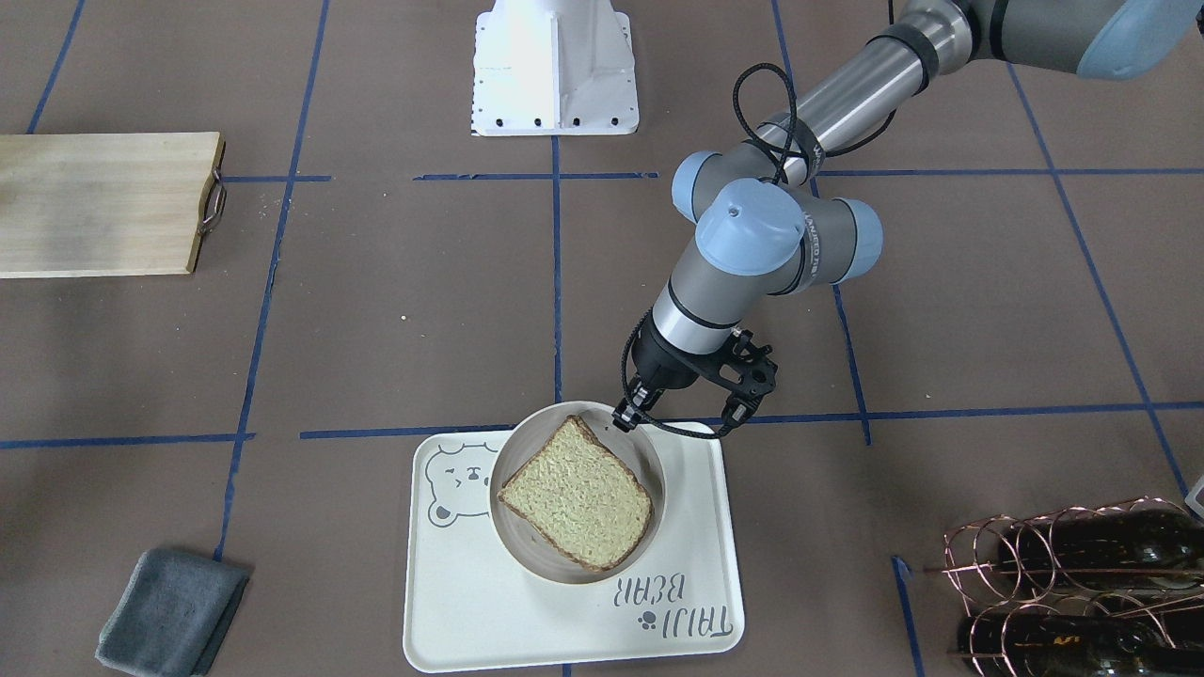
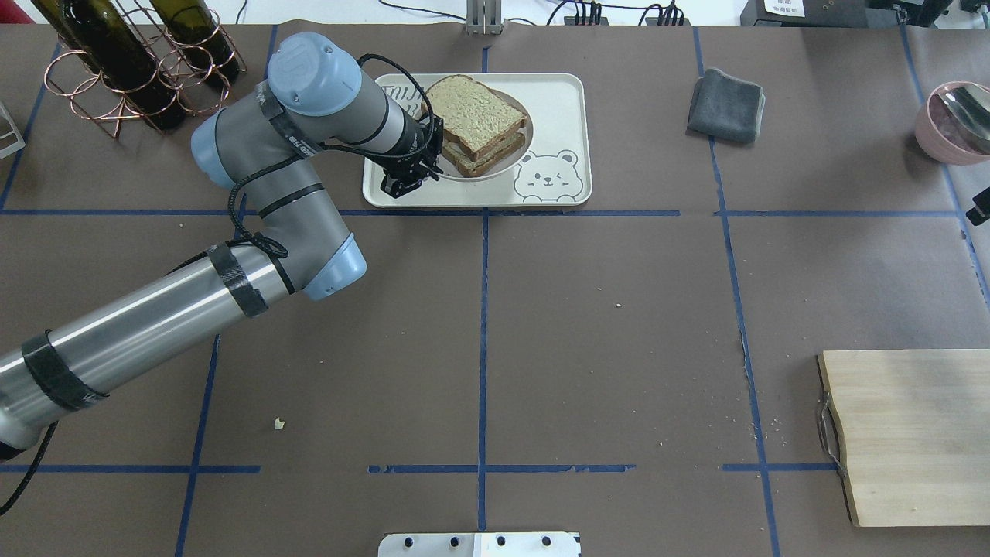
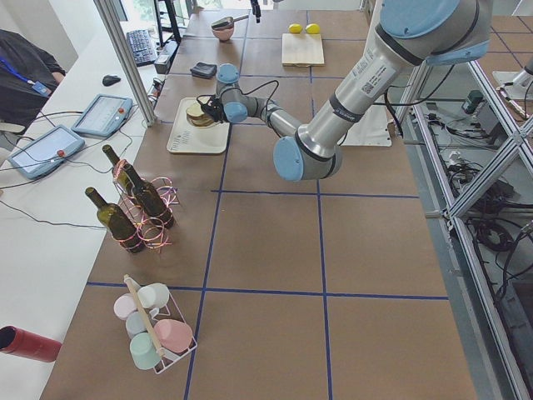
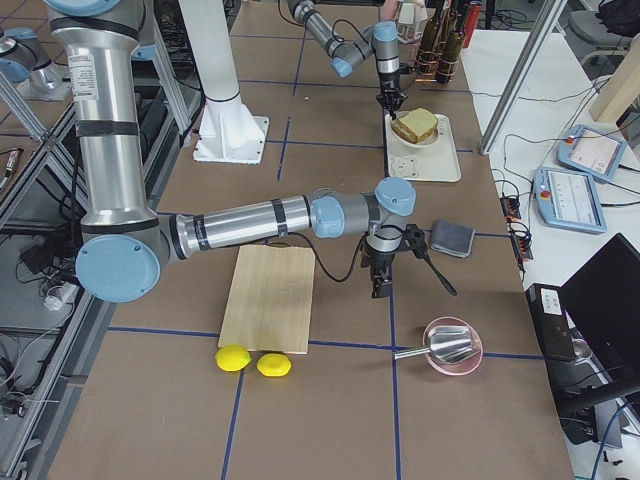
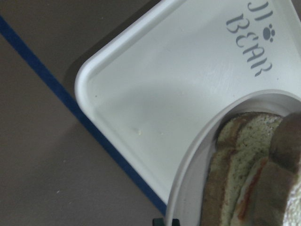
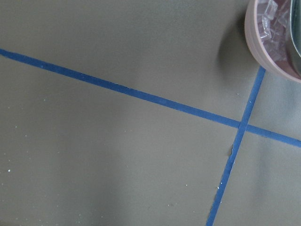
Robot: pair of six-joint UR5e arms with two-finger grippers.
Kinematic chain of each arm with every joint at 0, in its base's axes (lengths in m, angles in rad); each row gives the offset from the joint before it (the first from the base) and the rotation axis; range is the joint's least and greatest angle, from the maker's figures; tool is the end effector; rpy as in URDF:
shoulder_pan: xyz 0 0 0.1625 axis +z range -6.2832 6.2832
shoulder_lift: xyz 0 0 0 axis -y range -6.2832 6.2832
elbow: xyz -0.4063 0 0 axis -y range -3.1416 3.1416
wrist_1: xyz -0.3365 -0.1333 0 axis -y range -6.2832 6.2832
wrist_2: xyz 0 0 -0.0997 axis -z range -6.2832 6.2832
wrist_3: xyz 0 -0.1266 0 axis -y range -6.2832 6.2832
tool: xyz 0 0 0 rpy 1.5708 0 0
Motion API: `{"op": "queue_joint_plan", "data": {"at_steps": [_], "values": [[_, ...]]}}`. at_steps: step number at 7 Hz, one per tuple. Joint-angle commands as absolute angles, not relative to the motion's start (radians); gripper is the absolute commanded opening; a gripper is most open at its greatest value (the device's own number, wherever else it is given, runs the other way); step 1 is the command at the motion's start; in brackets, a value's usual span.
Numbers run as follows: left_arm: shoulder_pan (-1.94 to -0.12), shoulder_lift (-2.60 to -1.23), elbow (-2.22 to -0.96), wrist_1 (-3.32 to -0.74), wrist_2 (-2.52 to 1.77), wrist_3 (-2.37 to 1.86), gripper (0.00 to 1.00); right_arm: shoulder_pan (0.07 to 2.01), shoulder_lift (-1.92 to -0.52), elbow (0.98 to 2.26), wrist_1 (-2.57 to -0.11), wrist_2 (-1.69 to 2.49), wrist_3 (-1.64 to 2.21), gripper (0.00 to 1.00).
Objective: Make sandwich and place on tray
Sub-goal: 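Lower the plate onto the tray and release it with the left gripper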
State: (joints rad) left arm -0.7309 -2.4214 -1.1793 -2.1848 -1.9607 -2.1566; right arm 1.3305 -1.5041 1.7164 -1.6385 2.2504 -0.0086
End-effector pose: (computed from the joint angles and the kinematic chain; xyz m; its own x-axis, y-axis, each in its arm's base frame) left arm 0.5072 -0.5691 0.2496 0.0923 -0.7696 -0.6319 0.5038 0.5835 -0.6370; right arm -0.0594 -0.4682 0.5801 0.7319 -0.2813 0.6207 0.2418 0.9587 0.1494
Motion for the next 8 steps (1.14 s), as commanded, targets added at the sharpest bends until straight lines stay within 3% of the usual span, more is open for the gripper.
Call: {"op": "queue_joint_plan", "data": {"at_steps": [1,5,6,7,8], "values": [[-0.726,-2.468,-1.064,-2.267,-1.928,-2.187,0.0,1.333,-1.497,1.715,-1.635,2.253,-0.008,1.0],[-0.7,-2.473,-1.012,-2.332,-1.876,-2.203,0.0,1.339,-1.497,1.717,-1.635,2.252,-0.008,1.0],[-0.69,-2.467,-1.014,-2.333,-1.876,-2.174,0.44,1.341,-1.497,1.717,-1.635,2.252,-0.008,1.0],[-0.687,-2.438,-1.056,-2.327,-1.876,-2.095,0.99,1.344,-1.497,1.721,-1.635,2.252,-0.009,1.0],[-0.692,-2.336,-1.2,-2.321,-1.885,-2.05,1.0,1.347,-1.499,1.724,-1.635,2.252,-0.006,1.0]]}}
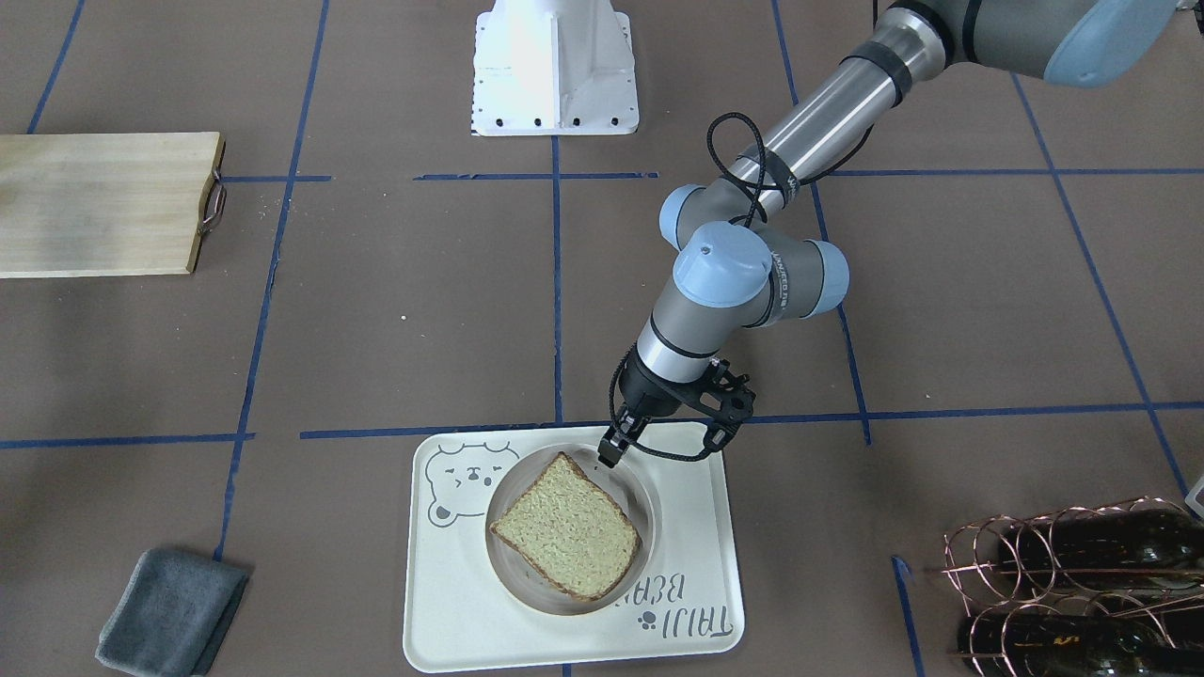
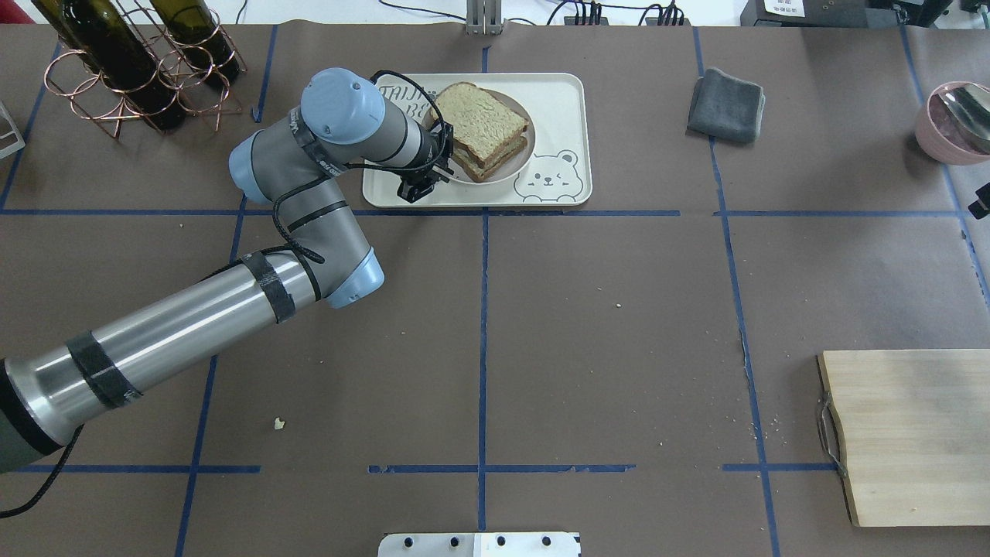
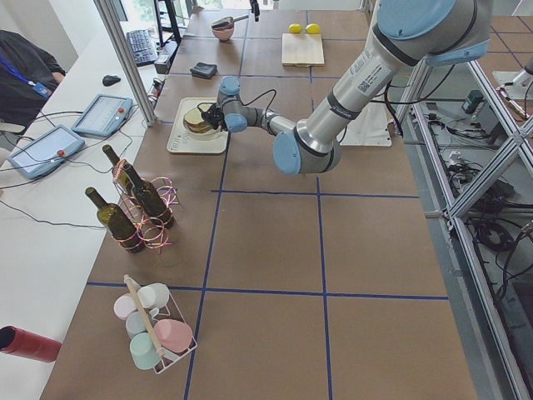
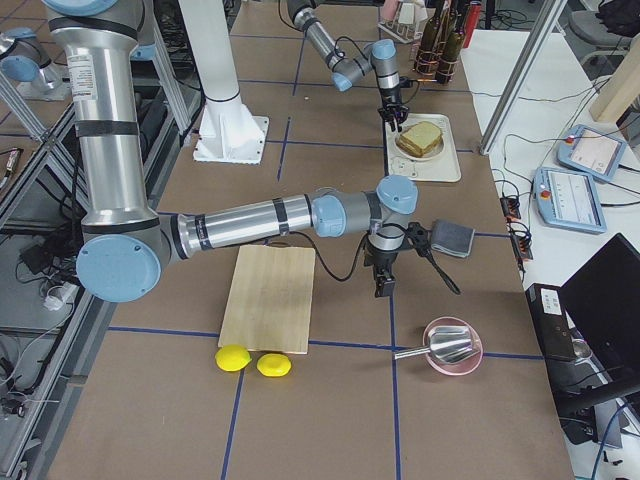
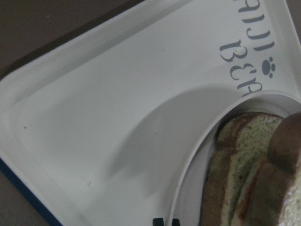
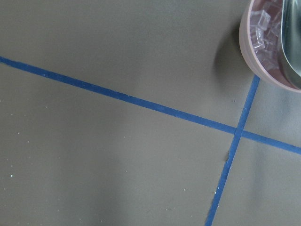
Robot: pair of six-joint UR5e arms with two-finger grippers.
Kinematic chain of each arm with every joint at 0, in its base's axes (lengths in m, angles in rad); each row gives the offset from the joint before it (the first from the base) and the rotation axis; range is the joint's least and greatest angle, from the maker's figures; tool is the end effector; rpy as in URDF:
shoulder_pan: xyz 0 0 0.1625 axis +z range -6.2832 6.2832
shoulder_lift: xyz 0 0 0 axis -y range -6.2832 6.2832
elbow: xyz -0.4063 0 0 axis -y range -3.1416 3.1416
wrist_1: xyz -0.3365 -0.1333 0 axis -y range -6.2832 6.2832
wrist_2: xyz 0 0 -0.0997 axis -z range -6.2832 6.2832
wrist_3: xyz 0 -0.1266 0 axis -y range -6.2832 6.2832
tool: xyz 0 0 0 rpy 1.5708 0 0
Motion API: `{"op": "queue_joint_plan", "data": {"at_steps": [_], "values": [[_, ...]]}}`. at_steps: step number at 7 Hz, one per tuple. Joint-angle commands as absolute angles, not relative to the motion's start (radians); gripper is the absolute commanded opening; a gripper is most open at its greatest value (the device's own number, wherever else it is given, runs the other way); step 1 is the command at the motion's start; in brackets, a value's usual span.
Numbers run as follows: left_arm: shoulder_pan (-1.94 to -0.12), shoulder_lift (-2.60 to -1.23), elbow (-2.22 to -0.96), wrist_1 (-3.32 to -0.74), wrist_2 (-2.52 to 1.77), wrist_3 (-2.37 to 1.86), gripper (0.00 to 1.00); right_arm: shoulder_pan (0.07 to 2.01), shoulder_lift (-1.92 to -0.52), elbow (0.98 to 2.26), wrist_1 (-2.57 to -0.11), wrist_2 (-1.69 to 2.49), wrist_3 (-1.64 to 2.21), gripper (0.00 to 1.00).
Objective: Make sandwich and place on tray
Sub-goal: 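Lower the plate onto the tray and release it with the left gripper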
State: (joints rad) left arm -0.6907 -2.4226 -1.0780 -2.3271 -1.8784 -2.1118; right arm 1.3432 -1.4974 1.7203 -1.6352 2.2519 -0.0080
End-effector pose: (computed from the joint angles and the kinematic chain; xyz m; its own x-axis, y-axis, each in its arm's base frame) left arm 0.5353 -0.5657 0.2754 0.0859 -0.7078 -0.7012 0.5154 0.6339 -0.5767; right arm -0.0543 -0.4719 0.5747 0.7326 -0.2798 0.6205 0.2287 0.9598 0.1628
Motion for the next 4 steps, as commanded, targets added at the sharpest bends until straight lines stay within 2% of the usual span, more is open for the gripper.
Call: {"op": "queue_joint_plan", "data": {"at_steps": [1,2,4], "values": [[-0.695,-2.254,-1.326,-2.275,-1.916,-1.995,1.0,1.348,-1.517,1.733,-1.635,2.247,-0.006,1.0],[-0.704,-2.226,-1.416,-2.173,-1.955,-1.93,1.0,1.351,-1.522,1.735,-1.635,2.246,-0.008,1.0],[-0.716,-2.061,-1.735,-1.968,-1.957,-1.657,1.0,1.396,-1.54,1.732,-1.637,2.246,-0.006,1.0]]}}
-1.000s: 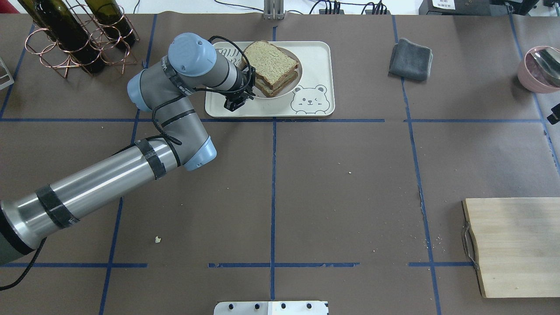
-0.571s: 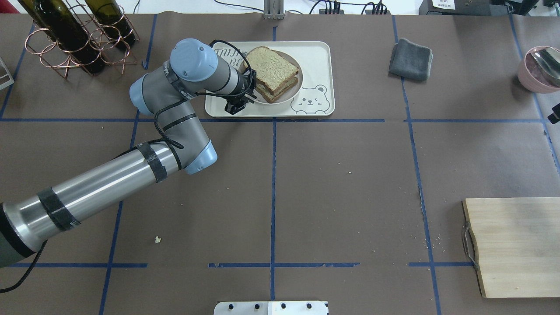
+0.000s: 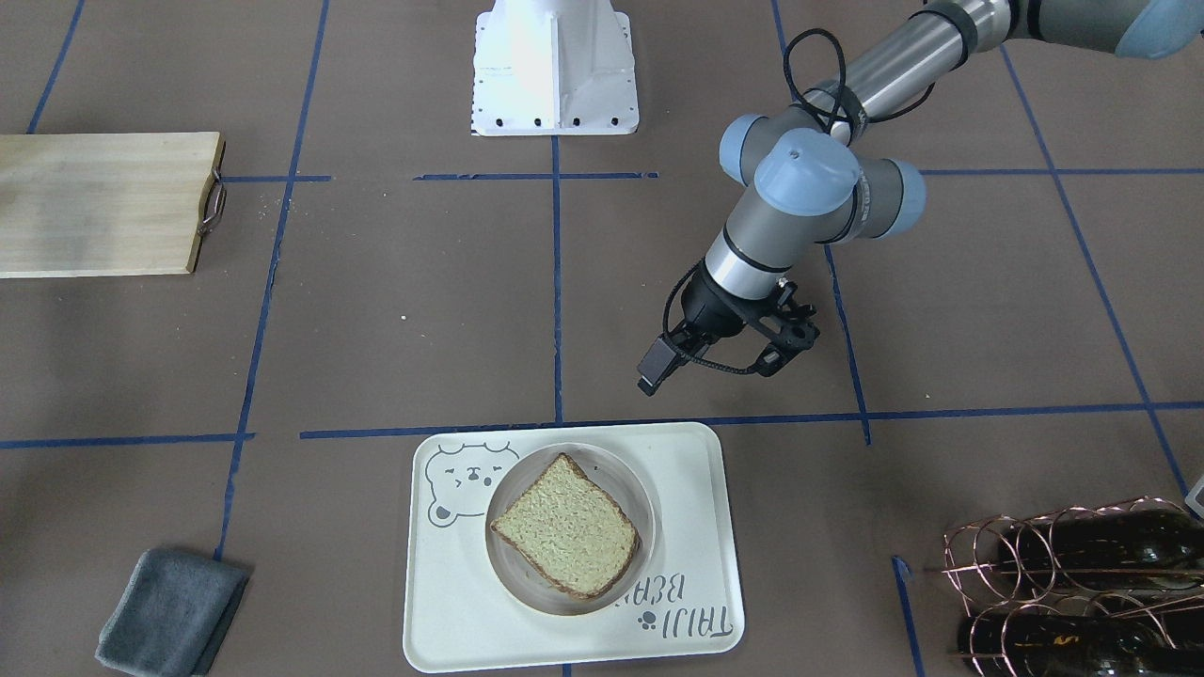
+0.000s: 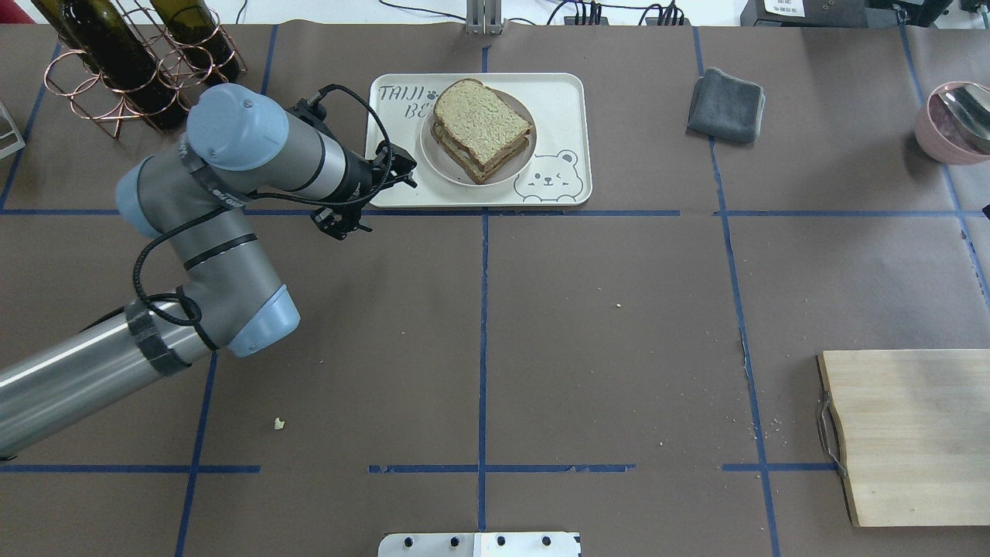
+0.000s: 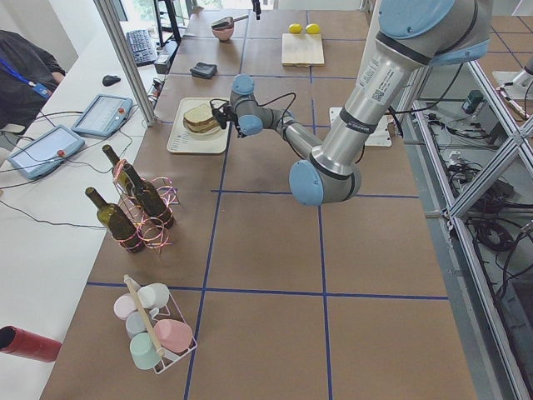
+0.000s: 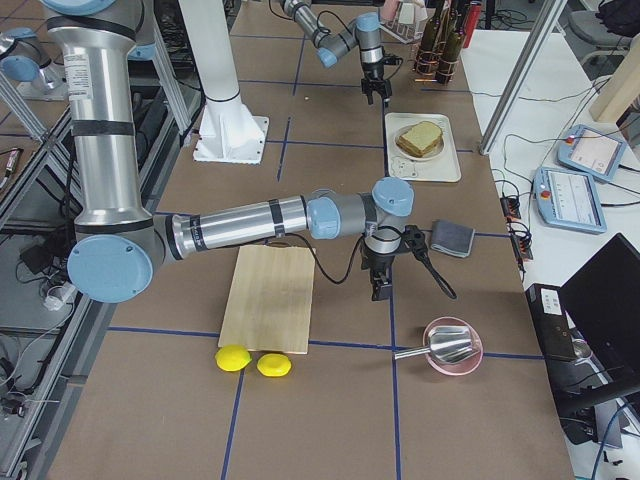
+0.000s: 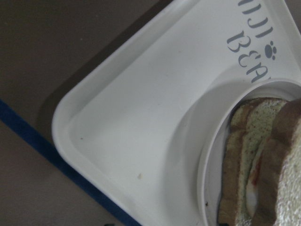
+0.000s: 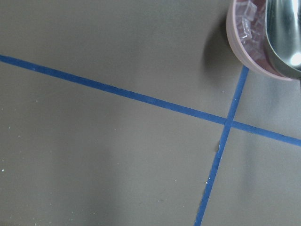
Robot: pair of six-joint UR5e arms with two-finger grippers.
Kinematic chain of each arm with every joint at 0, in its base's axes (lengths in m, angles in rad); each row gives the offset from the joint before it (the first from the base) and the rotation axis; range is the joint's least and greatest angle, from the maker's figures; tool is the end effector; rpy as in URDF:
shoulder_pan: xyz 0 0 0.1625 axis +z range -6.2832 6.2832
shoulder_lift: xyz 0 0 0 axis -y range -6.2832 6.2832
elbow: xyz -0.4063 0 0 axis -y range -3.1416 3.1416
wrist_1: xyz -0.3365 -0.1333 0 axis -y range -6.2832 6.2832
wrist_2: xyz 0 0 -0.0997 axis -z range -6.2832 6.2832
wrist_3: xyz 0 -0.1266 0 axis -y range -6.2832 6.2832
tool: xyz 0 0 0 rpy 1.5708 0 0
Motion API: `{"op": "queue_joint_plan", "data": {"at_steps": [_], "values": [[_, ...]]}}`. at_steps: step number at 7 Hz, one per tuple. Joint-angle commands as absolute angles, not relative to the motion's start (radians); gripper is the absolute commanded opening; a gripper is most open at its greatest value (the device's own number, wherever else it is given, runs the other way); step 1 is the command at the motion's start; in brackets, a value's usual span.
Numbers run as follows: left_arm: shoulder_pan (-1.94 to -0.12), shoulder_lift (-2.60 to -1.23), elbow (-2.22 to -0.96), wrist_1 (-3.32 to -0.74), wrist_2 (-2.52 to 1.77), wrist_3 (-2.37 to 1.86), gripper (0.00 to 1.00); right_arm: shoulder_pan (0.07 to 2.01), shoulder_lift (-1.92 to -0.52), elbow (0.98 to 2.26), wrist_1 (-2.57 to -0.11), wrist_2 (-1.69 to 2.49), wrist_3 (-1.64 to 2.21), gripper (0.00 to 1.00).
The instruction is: Make sandwich and place on tray
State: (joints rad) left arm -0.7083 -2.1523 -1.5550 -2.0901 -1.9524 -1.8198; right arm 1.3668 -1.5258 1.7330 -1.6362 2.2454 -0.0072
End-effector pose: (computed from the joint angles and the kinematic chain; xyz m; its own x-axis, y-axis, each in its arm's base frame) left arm 0.4435 -0.4933 0.2883 0.2565 -0.5209 -0.8142 0.4301 0.8159 -0.3864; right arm -0.0401 -0.4617 0.5830 0.7454 -0.2516 0.6173 0.2059 0.9677 0.1458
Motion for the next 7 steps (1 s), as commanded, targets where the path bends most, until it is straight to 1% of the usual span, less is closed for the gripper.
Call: {"op": "queue_joint_plan", "data": {"at_steps": [1,2,3,4,6,7], "values": [[-0.751,-2.042,-1.802,-1.877,-1.957,-1.575,1.0,1.443,-1.566,1.73,-1.638,2.255,-0.006,1.0],[-0.791,-2.004,-1.842,-1.84,-1.962,-1.436,1.0,1.503,-1.612,1.723,-1.638,2.282,-0.008,1.0],[-0.829,-1.962,-1.861,-1.804,-1.983,-1.284,1.0,1.559,-1.638,1.701,-1.638,2.352,-0.006,1.0],[-0.888,-1.932,-1.871,-1.777,-2.006,-1.175,1.0,1.59,-1.661,1.707,-1.637,2.364,-0.005,1.0],[-1.055,-1.837,-1.951,-1.627,-2.046,-0.862,1.0,1.594,-1.664,1.732,-1.635,2.364,0.059,1.0],[-1.124,-1.792,-1.96,-1.597,-2.092,-0.741,1.0,1.594,-1.664,1.741,-1.637,2.365,0.072,1.0]]}}
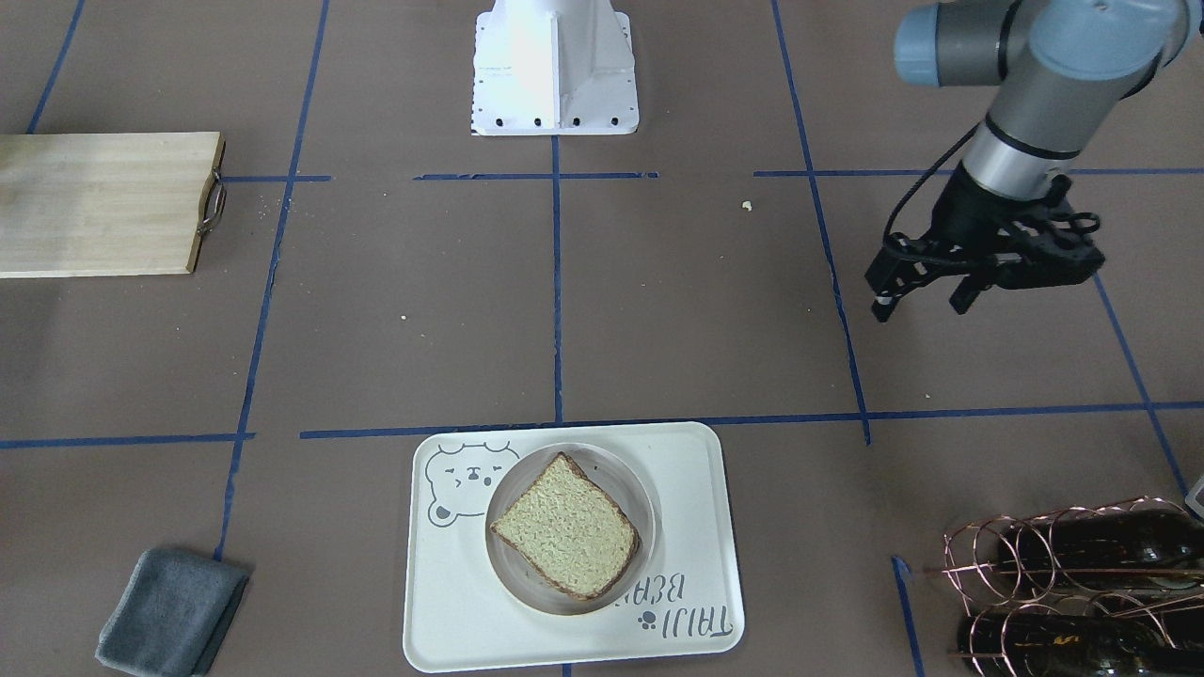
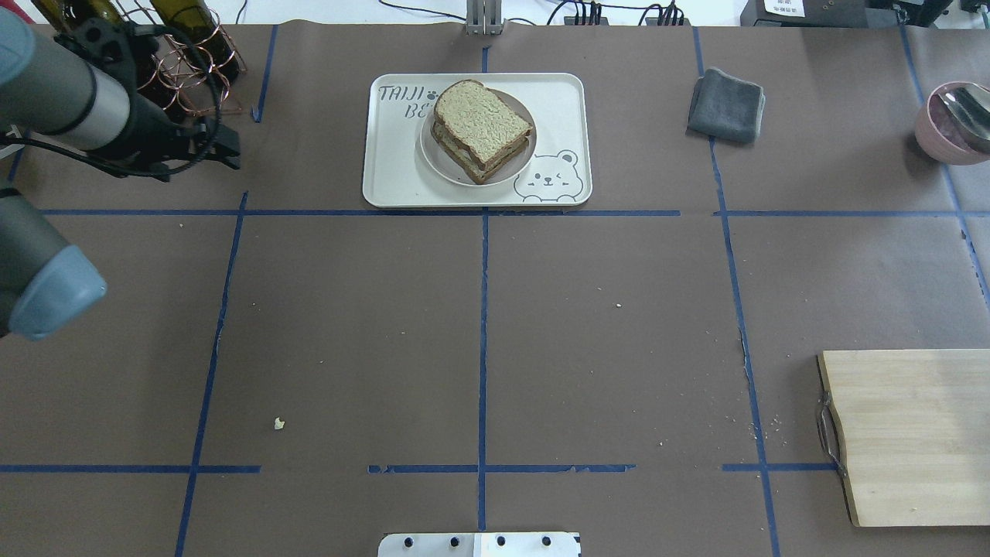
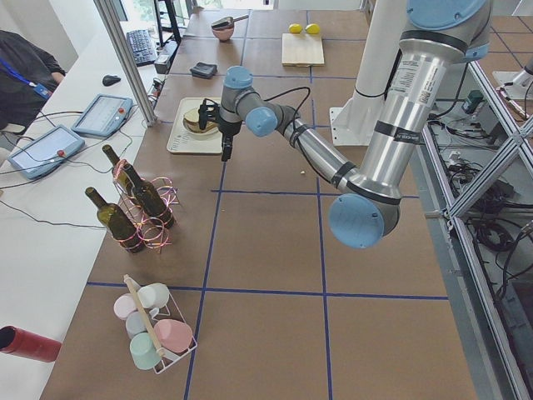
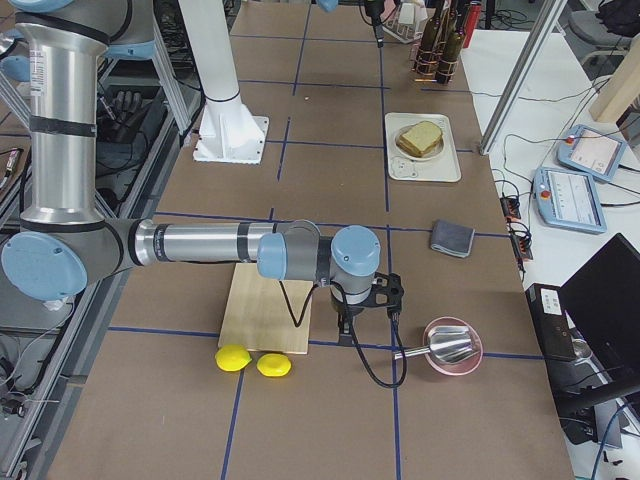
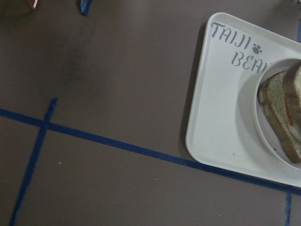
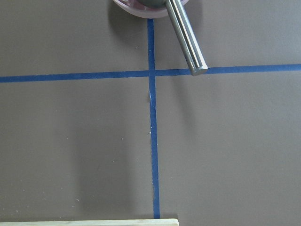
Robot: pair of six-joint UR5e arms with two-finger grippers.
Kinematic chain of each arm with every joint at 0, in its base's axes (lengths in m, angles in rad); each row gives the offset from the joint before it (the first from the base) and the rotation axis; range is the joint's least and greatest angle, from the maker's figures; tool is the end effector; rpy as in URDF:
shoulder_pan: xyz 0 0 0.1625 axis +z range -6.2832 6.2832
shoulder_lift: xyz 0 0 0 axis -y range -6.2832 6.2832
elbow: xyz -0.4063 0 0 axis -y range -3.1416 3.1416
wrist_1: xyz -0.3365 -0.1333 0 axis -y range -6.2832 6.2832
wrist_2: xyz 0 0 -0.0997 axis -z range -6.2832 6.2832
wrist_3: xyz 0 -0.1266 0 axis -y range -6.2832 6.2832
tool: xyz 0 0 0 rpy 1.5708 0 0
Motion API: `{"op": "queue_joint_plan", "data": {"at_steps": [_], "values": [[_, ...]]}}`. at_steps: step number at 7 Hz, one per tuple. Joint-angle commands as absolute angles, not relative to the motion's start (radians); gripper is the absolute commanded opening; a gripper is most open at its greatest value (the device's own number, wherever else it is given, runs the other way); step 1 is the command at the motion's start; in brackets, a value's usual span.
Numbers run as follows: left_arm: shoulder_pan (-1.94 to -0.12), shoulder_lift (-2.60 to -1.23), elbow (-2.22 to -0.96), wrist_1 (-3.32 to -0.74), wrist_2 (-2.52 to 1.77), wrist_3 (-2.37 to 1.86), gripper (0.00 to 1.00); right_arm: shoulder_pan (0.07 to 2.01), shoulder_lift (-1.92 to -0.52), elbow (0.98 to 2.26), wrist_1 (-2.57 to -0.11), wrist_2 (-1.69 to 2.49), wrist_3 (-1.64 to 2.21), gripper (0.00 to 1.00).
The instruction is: Make sandwich and place on tray
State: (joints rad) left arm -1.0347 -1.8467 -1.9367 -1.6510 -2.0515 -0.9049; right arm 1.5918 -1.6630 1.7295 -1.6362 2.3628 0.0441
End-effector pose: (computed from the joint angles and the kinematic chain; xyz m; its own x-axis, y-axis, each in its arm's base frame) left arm 0.2061 -0.4932 0.3703 0.6759 -0.0653 -0.7341 0.2399 0.9613 0.1354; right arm 0.0515 -0.3971 0.6335 0.7007 0.0580 0.7111 -0.0519 0.9982 -0.0303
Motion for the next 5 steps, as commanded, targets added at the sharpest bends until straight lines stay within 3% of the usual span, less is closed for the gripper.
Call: {"op": "queue_joint_plan", "data": {"at_steps": [1,3,5], "values": [[-1.232,-1.728,-1.957,-1.585,-2.156,-0.566,1.0,1.594,-1.664,1.747,-1.635,2.365,0.072,1.0],[-1.377,-1.633,-1.922,-1.487,-2.186,-0.177,1.0,1.594,-1.663,1.753,-1.635,2.365,0.075,1.0],[-1.532,-1.573,-1.76,-1.499,-2.215,0.088,1.0,1.594,-1.666,1.753,-1.637,2.381,0.078,1.0]]}}
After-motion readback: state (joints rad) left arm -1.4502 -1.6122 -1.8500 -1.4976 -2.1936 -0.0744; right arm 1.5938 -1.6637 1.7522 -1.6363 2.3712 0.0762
